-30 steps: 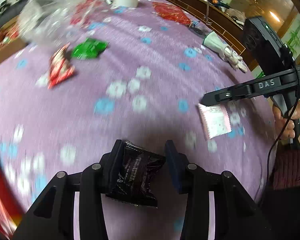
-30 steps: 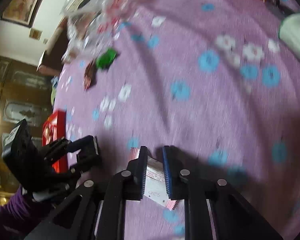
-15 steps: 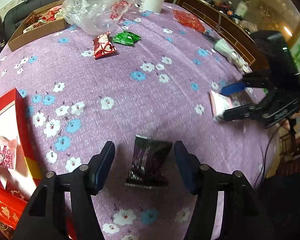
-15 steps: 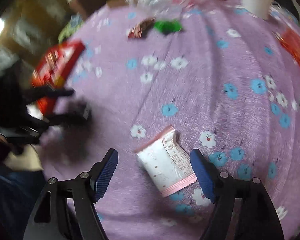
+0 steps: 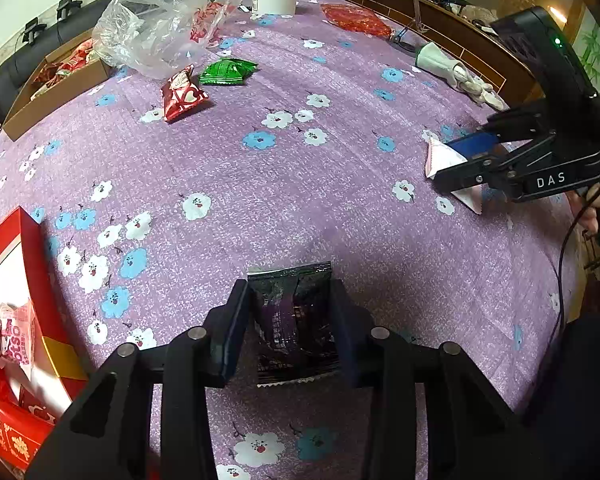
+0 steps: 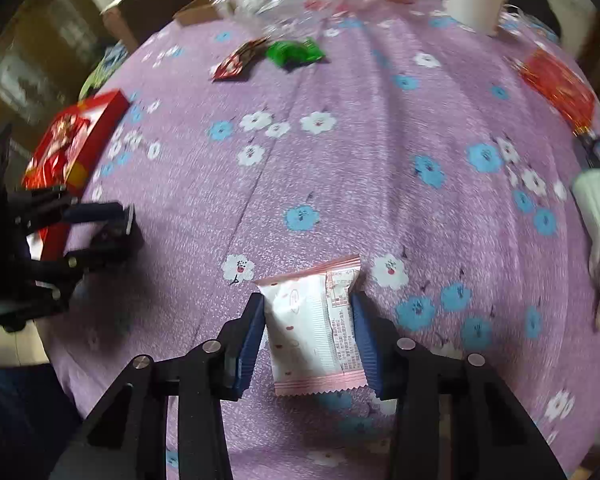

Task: Organize snacks
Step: 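Grasp the white-pink packet with right while left grasps the dark purple packet, then carry the white-pink and dark purple packets over the white tray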

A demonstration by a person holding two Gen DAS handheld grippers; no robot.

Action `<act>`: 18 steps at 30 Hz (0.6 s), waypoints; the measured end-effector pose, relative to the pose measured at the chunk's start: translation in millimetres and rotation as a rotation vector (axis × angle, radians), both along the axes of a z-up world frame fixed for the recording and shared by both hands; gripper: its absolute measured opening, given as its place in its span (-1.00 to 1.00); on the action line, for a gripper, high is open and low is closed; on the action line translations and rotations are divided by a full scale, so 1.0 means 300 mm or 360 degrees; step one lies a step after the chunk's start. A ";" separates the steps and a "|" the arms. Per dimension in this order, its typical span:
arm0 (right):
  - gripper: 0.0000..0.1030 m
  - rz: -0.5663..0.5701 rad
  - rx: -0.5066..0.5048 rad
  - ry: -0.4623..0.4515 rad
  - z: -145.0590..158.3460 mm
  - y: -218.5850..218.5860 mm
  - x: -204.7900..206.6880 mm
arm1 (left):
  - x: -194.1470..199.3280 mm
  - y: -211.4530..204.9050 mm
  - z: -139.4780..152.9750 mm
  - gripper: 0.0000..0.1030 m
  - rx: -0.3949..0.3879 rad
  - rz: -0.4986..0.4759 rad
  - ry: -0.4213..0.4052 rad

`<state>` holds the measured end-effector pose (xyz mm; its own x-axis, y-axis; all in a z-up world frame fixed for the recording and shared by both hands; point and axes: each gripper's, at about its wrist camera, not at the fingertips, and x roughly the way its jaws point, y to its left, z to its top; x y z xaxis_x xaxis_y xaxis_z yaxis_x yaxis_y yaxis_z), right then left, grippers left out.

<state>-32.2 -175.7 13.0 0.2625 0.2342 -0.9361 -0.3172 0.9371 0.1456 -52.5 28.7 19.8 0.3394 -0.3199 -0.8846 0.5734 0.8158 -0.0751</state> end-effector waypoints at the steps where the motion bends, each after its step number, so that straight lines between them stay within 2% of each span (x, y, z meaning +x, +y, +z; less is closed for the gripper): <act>1: -0.19 -0.0027 0.0019 -0.0005 0.010 -0.030 -0.012 | 0.001 0.003 0.001 -0.35 -0.0011 0.0005 0.0002; 6: -0.21 -0.0225 0.0287 0.0052 0.032 -0.124 -0.059 | -0.013 0.030 0.014 -0.42 -0.0066 0.0039 0.0020; 11: -0.21 -0.0320 0.0536 0.0088 0.063 -0.141 -0.066 | -0.035 0.069 0.074 -0.42 -0.0137 0.0102 -0.0007; 15: -0.21 -0.0332 0.0685 0.0099 0.081 -0.070 -0.044 | -0.052 0.095 0.115 -0.42 -0.0159 0.0153 -0.0034; 18: -0.21 -0.0278 0.0735 0.0107 0.084 0.020 -0.024 | -0.076 0.126 0.143 -0.42 -0.0182 0.0189 -0.0055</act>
<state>-39.4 -169.6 38.2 0.2777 0.5863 -0.7610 -0.1367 0.8083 0.5728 -75.4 66.6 62.8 0.4102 -0.3740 -0.8318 0.4775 0.8651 -0.1535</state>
